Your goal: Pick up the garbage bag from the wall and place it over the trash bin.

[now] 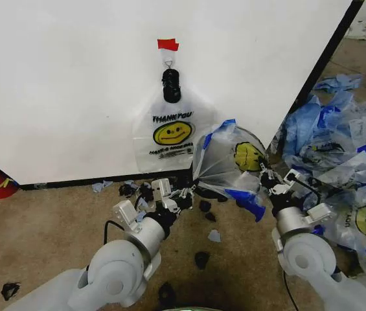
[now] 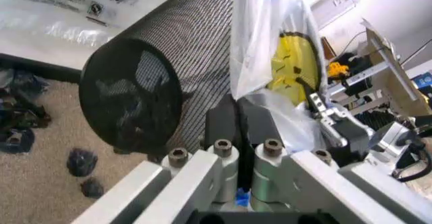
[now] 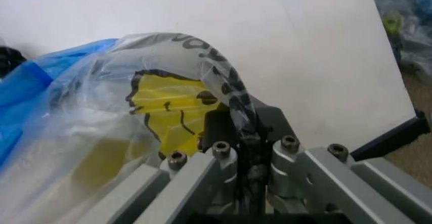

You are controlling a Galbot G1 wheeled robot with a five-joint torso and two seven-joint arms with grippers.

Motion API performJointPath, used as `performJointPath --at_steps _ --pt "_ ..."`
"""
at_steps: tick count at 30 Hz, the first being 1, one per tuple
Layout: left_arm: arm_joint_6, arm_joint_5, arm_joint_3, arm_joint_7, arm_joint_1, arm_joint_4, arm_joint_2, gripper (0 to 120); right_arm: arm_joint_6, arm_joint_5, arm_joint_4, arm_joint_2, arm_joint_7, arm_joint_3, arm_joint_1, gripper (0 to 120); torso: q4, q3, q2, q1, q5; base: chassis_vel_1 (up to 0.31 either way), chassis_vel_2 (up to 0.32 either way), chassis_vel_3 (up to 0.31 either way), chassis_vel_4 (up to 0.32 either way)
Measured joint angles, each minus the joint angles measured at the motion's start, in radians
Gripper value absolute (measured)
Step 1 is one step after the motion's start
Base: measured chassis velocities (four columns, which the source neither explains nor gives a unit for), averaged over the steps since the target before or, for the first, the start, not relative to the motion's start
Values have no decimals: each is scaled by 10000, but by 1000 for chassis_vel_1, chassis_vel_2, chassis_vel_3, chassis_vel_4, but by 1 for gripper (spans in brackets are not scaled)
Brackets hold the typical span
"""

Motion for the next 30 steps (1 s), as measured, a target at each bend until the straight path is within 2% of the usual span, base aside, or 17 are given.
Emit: performJointPath --at_steps 16,26,30 --pt "-63 115 221 55 -167 421 -124 0 -218 335 286 -278 560 202 -31 0 0 0 0 0 1 0 0 0 0" --pt "-215 491 620 344 -184 913 -457 0 -315 475 526 -422 716 305 -54 0 0 0 0 0 1 0 0 0 0" --pt "-167 567 682 372 -105 870 -484 14 -315 468 454 -425 715 278 -15 0 1 0 0 0 1 0 0 0 0"
